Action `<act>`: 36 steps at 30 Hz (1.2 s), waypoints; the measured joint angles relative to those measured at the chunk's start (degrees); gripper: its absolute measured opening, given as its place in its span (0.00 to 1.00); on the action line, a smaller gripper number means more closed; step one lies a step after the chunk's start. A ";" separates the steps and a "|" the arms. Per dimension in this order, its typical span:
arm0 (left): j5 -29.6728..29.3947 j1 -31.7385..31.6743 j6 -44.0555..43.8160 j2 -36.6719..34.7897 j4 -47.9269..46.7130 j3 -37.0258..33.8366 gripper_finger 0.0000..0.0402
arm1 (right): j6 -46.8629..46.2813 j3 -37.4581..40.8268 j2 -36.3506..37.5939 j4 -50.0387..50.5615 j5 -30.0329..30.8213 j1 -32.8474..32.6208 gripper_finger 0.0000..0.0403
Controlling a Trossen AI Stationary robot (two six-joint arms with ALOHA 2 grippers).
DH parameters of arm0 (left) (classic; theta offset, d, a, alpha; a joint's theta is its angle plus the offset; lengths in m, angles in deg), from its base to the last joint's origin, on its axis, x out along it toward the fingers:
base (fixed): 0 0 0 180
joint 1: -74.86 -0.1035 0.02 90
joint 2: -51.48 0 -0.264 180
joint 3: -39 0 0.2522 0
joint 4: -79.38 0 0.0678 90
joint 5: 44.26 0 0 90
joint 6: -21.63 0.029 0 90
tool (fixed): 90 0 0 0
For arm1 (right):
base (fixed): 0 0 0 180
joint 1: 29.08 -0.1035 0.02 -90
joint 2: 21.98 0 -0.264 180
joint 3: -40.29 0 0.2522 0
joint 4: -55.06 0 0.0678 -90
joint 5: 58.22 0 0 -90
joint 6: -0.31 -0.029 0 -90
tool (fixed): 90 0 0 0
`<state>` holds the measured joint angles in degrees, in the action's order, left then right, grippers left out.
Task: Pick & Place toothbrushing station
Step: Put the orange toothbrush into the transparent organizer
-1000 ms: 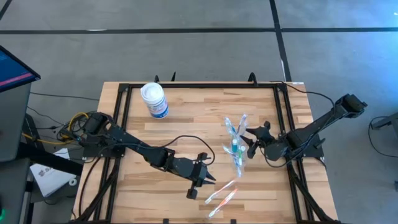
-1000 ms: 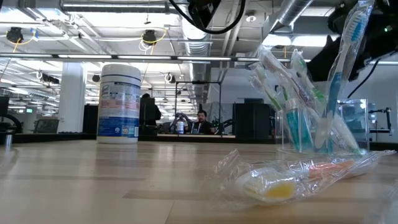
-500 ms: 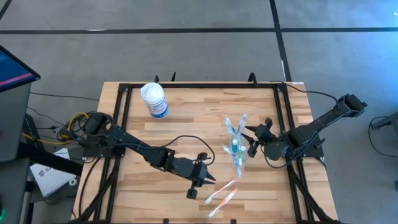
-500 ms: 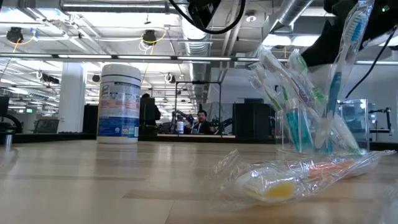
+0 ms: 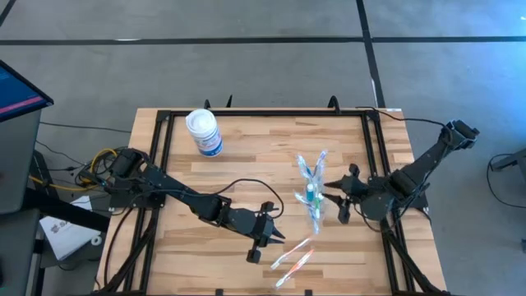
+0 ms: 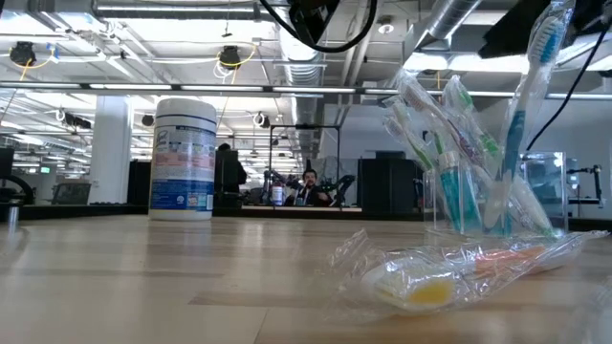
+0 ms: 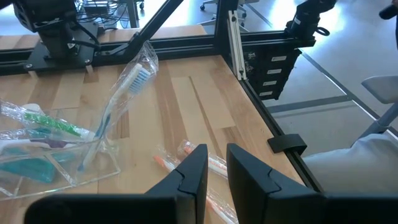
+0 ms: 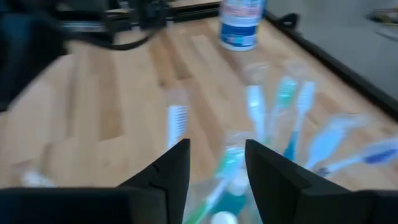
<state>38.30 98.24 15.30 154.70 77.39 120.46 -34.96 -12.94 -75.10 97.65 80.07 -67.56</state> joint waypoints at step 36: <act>1.51 8.11 -18.17 6.24 4.98 -9.57 0.26 | -8.63 -0.43 -5.31 0.51 -0.25 -10.93 0.29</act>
<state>39.81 106.35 -2.87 160.93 82.37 110.90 -43.59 -13.36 -80.41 98.16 79.82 -78.49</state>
